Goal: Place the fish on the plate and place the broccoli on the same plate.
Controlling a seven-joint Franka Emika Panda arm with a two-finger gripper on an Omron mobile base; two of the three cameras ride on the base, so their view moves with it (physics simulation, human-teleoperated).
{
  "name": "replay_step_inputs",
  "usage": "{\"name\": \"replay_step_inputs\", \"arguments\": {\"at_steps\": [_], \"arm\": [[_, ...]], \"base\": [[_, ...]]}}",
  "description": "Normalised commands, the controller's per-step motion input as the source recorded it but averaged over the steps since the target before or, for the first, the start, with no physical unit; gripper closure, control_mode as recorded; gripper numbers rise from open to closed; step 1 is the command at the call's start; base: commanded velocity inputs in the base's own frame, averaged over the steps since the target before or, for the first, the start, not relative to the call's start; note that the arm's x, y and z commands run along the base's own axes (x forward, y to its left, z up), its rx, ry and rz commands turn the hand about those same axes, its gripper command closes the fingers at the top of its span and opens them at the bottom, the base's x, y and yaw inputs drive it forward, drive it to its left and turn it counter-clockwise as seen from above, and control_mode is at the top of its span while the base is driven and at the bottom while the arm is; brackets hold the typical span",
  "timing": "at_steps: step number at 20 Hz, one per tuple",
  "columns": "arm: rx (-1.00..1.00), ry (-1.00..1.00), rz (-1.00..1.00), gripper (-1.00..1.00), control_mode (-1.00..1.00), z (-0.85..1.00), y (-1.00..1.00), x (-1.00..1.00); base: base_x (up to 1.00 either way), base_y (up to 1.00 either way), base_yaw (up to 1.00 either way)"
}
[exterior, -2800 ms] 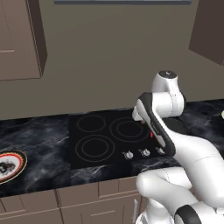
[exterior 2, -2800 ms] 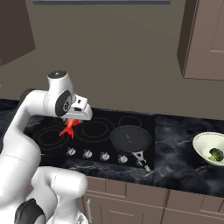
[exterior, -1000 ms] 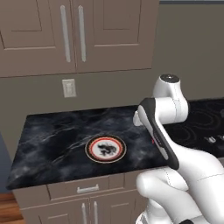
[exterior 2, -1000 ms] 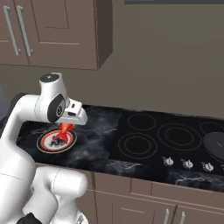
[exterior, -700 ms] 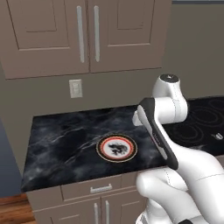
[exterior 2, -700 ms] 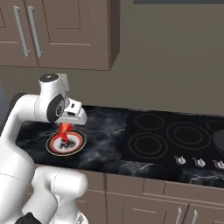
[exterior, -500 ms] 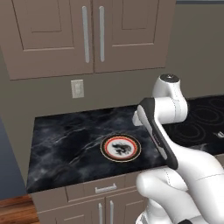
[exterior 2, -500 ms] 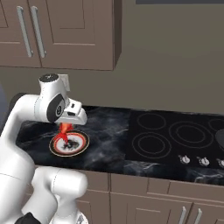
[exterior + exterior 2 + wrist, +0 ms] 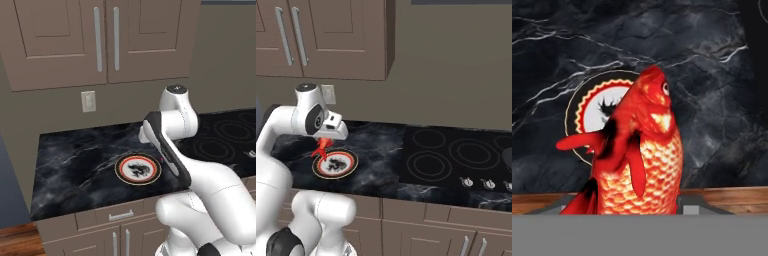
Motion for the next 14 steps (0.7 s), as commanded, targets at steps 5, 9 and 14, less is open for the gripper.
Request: {"name": "replay_step_inputs", "arguments": {"at_steps": [5, 9, 14], "arm": [[0.0, 0.13, 0.11, 1.0, -1.0, -0.31, 0.1, 0.4], [-0.02, 0.19, 0.11, 1.0, -1.0, -0.61, 0.22, 0.35], [-0.11, 0.05, 0.0, 1.0, -1.0, -0.58, 0.3, 0.07]], "base": [[0.0, 0.0, 0.0], [0.0, 0.0, 0.0], [0.0, 0.0, 0.0]]}}
